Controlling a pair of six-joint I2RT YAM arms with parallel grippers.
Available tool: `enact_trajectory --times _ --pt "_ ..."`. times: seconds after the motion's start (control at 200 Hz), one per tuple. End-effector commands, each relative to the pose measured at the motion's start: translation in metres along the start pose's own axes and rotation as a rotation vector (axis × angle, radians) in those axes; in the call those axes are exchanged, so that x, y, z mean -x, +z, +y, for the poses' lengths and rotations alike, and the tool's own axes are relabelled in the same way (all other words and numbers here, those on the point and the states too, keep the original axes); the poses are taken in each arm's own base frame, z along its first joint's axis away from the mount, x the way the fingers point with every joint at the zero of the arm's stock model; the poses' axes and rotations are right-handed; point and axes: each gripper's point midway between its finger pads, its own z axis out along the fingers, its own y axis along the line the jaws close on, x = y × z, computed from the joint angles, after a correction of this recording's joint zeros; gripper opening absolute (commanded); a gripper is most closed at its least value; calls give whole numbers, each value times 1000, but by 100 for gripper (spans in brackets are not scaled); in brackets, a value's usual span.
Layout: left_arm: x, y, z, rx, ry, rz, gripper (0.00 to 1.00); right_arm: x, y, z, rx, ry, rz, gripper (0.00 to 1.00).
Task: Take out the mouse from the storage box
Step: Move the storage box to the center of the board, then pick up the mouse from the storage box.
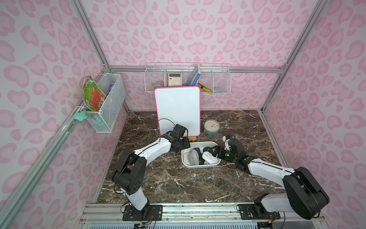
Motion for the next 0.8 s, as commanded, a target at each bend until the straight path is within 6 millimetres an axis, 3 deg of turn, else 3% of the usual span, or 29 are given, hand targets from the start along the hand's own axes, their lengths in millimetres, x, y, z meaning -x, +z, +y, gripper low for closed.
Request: enact_trajectory --times 0.0,0.17,0.35,0.51,0.795 --pt "-7 -19 19 74 68 0 77 8 -12 -12 -80 -73 -45 88" --pt "-28 -59 19 85 174 5 88 19 -35 -11 -97 -157 -111 88" --pt "-66 -72 -21 -25 269 49 93 17 -43 -20 -104 -175 -171 89" --pt "-80 -62 -42 -50 282 84 93 14 -45 -14 -70 -182 -163 89" --pt "-83 -25 -51 -16 227 135 93 5 -51 -12 -26 -158 -173 89"
